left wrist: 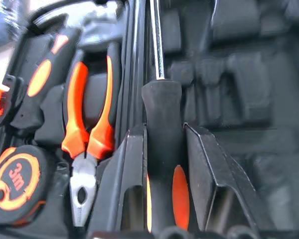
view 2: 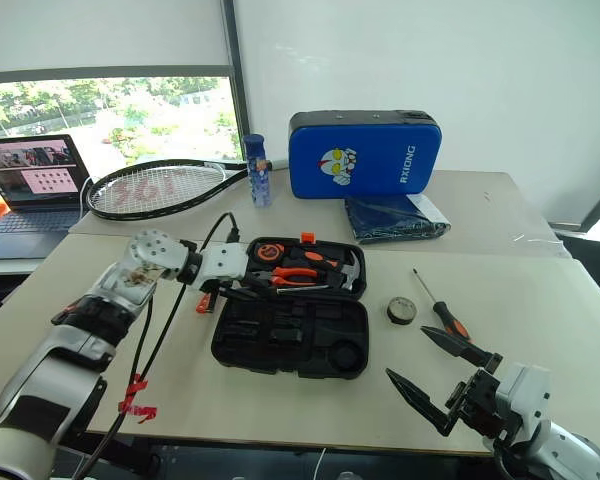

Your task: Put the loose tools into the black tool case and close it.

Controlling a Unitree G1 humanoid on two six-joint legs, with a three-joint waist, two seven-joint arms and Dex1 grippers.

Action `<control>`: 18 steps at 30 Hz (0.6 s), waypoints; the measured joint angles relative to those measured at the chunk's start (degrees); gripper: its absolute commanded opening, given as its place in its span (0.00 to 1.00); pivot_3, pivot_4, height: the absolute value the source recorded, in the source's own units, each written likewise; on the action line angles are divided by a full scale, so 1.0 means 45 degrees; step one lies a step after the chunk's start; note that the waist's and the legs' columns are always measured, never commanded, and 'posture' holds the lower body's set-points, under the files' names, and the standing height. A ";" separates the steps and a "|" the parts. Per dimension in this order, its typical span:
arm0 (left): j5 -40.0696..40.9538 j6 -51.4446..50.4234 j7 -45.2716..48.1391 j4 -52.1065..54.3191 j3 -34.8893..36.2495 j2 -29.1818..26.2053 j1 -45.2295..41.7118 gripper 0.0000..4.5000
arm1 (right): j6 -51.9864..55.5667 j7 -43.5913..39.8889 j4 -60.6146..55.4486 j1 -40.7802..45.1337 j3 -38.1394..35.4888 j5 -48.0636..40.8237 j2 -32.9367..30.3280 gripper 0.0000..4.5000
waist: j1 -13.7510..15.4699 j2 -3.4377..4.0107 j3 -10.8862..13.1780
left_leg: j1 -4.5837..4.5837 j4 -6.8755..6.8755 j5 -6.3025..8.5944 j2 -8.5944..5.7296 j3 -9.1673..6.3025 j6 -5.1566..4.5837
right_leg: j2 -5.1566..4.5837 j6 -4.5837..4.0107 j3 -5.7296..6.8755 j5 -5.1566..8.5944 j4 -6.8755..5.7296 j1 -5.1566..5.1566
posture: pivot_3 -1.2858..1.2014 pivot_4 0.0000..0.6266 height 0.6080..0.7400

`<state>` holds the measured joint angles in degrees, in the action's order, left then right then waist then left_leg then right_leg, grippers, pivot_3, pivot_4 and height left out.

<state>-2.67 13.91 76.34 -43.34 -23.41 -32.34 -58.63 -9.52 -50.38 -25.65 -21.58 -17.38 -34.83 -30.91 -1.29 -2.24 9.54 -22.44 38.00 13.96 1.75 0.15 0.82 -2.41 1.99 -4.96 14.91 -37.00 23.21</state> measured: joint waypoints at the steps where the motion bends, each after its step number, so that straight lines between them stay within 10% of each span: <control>1: -0.0170 0.0222 -0.0061 -0.0347 -0.0068 0.0135 -0.0100 0.15 | 0.0025 0.0071 -0.0079 -0.0001 0.0007 0.0000 0.0004 1.00 | 0.0013 0.0000 0.0000 | -0.0001 0.0000 0.0000 -0.0002 0.0001 0.0000 | -0.0001 0.0002 0.0000 0.0000 0.0001 -0.0001 | 0.52 0.24 1.00; 17: -0.2656 0.2245 -0.0949 -0.4049 -0.0503 0.1545 -0.1706 0.15 | 0.0183 0.0741 -0.1019 -0.0567 0.0188 0.0345 0.0531 1.00 | 0.0117 -0.0003 0.0002 | 0.0005 0.0068 -0.0002 -0.0003 -0.0012 -0.0001 | 0.0000 0.0091 0.0008 0.0027 -0.0030 -0.0028 | 0.52 0.24 1.00; 18: -0.2701 0.2107 -0.1006 -0.4049 -0.0496 0.1593 -0.1710 0.26 | 0.0183 0.0741 -0.1020 -0.0578 0.0194 0.0361 0.0535 1.00 | 0.0123 -0.0003 0.0001 | 0.0008 0.0074 -0.0002 -0.0003 -0.0013 -0.0002 | -0.0001 0.0094 0.0009 0.0027 -0.0031 -0.0034 | 0.52 0.24 1.00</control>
<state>-14.83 23.39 71.81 -61.56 -25.64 -25.17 -66.33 -8.69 -47.05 -30.25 -24.18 -16.51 -33.21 -28.51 -0.74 -2.25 9.55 -22.40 38.33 13.95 1.74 0.09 0.81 -2.41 2.41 -4.92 15.03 -37.14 23.05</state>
